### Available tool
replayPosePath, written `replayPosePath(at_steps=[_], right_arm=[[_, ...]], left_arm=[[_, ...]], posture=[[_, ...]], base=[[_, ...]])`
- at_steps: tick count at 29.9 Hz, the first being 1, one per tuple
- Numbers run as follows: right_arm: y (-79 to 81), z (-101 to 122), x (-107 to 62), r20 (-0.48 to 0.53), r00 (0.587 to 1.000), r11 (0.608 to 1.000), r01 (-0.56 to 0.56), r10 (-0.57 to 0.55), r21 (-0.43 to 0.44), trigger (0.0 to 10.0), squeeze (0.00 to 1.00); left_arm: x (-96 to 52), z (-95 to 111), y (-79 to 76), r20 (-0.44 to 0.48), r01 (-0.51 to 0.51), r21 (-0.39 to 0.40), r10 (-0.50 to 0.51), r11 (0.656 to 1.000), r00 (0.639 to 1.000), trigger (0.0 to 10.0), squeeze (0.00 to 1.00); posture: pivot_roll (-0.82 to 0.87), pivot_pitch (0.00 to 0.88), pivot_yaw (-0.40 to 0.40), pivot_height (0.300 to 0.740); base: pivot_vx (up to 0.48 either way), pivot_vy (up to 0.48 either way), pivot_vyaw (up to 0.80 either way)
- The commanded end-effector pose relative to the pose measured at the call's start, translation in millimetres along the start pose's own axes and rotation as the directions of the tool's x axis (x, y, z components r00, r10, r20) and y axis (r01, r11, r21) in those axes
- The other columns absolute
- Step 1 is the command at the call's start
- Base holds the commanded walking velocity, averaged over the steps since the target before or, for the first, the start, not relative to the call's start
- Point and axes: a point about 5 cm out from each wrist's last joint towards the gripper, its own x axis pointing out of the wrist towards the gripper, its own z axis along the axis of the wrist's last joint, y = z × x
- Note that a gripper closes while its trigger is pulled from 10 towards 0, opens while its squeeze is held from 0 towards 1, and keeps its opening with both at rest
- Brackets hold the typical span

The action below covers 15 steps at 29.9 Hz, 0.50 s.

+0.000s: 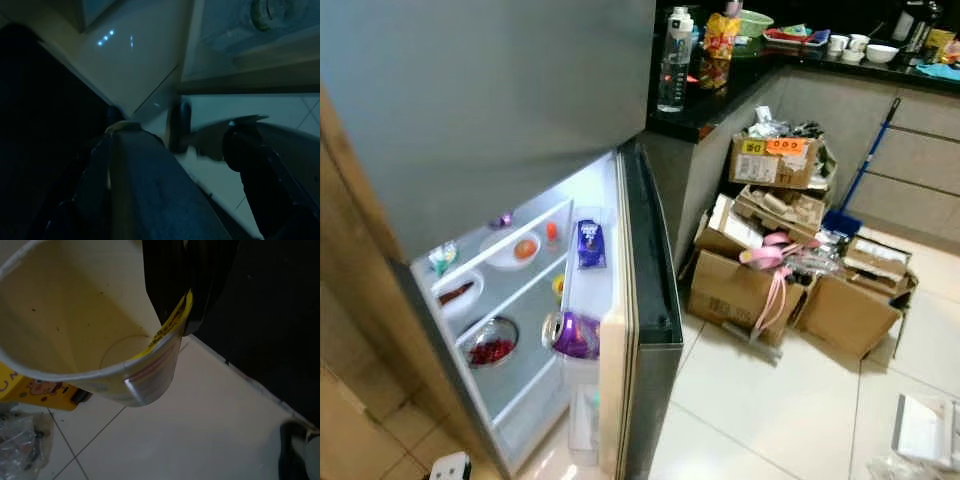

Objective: Restocking fridge

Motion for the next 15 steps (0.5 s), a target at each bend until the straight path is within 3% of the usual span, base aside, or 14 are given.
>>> replayPosePath(at_steps=[1, 6, 15], right_arm=[[-5.6, 9.1, -0.6, 0.028, 0.999, 1.0, 0.015, -0.015, -0.008, 10.0, 0.0], [-5.6, 9.4, -0.7, 0.028, 1.0, 1.0, 0.015, -0.015, -0.01, 10.0, 0.0], [-6.1, 9.5, -0.7, 0.029, 0.999, 1.0, 0.014, -0.014, -0.014, 10.0, 0.0]], left_arm=[[-0.9, -6.3, 0.2, -0.025, -0.007, 0.001, 0.007, 1.0, 1.0, 10.0, 0.0], [-0.9, -5.9, 0.5, -0.025, -0.008, 0.004, 0.008, 1.0, 1.0, 10.0, 0.0], [-1.7, -3.8, 2.8, -0.022, -0.005, 0.029, 0.006, 1.0, 1.0, 10.0, 0.0]], posture=[[-0.07, 0.0, -0.053, 0.74], [-0.07, 0.0, -0.052, 0.74], [-0.07, 0.0, -0.054, 0.74]], base=[[-0.405, 0.0, 0.0], [-0.391, 0.0, 0.0], [0.0, -0.053, 0.0]])
